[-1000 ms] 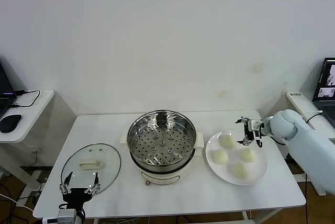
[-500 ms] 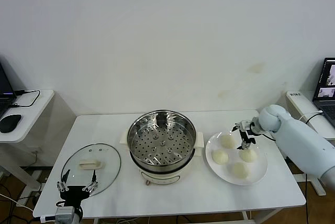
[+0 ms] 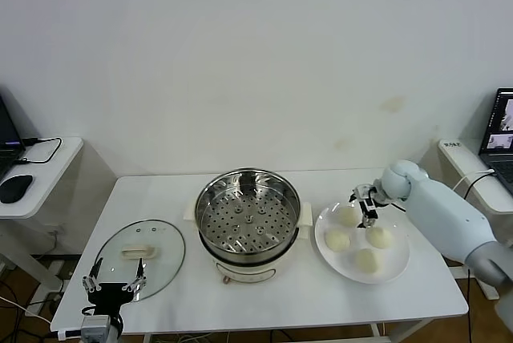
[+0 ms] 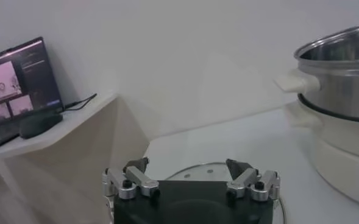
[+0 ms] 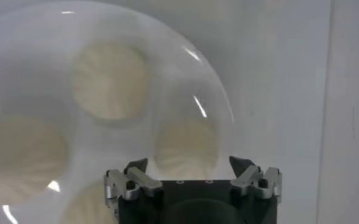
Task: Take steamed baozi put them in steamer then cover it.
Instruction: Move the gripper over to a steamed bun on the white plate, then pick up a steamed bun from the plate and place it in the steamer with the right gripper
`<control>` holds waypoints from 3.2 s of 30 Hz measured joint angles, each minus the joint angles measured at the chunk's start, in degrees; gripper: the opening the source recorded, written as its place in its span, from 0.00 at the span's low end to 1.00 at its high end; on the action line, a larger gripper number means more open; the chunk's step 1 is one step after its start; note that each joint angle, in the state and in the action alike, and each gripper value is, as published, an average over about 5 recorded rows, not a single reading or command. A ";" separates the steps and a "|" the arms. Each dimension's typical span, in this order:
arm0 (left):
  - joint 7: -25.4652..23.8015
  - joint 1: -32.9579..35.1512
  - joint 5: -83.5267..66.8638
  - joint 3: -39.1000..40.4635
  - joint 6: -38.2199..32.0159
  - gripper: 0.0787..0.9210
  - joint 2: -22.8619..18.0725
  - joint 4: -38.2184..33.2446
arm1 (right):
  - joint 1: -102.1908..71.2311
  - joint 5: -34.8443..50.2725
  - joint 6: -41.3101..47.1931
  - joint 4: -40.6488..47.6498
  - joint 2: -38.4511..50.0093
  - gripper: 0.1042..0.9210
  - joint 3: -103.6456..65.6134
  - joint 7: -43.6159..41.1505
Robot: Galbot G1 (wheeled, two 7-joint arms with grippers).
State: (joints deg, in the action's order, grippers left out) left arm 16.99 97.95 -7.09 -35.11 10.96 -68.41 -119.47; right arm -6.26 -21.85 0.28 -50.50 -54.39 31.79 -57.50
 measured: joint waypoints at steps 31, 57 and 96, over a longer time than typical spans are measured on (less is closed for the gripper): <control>-0.49 0.07 -0.95 -0.06 0.02 0.88 0.99 -0.37 | 11.58 11.86 3.27 -11.57 7.53 0.61 10.79 -2.25; -0.66 0.96 -1.60 -1.41 -0.70 0.88 1.04 -1.34 | 35.49 30.95 -2.03 -21.22 -5.51 0.62 32.71 3.20; -0.62 0.25 -1.43 -1.60 -0.94 0.88 0.51 -2.05 | 31.45 9.80 -24.36 -8.06 -22.87 0.87 40.70 9.67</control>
State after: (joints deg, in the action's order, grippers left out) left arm 16.37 98.20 -8.52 -36.71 10.01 -67.90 -121.53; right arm 25.19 -12.05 -24.08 -58.56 -77.25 72.49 -47.83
